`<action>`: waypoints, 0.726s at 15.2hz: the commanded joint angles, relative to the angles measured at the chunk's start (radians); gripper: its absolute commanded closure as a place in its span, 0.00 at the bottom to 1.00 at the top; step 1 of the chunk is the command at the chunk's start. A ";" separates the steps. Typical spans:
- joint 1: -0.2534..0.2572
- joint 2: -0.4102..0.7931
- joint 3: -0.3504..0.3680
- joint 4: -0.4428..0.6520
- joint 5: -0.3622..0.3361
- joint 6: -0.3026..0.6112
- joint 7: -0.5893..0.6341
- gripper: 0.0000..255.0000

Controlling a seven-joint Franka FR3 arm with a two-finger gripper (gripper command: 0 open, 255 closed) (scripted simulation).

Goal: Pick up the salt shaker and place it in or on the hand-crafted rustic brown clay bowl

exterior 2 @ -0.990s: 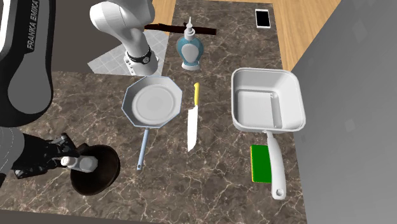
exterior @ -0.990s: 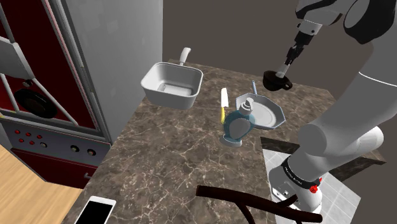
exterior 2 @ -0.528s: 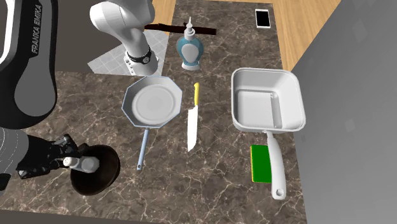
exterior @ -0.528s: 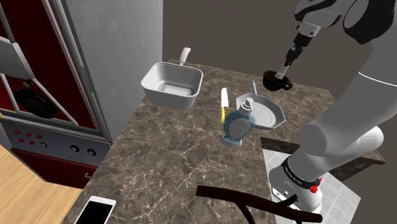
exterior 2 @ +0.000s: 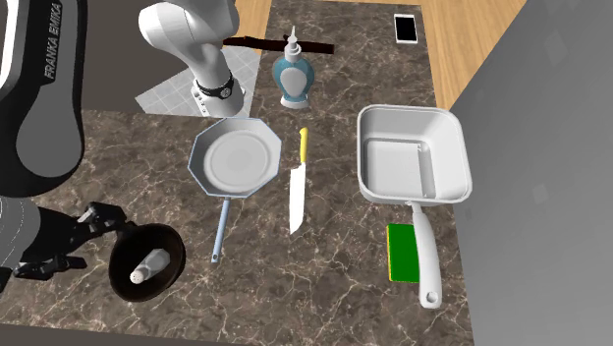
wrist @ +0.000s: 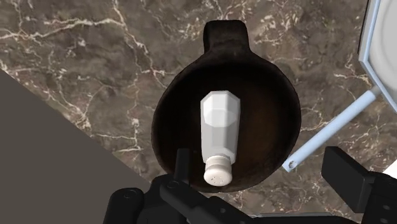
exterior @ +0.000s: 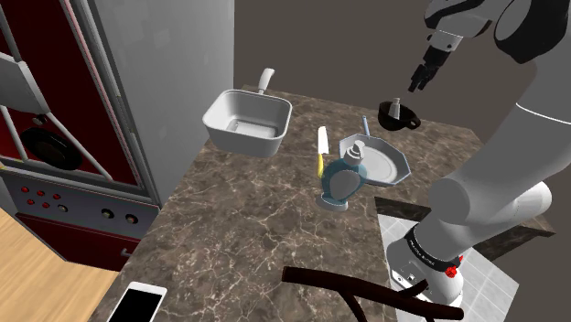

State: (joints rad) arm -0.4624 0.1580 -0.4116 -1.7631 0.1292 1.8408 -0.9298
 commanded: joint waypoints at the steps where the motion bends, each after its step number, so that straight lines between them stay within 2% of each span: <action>1: -0.003 -0.001 -0.002 0.052 -0.002 -0.053 0.002 0.00; 3: -0.007 0.001 -0.005 0.114 -0.003 -0.113 0.003 0.00; 11: -0.007 0.001 -0.005 0.114 -0.003 -0.113 0.003 0.00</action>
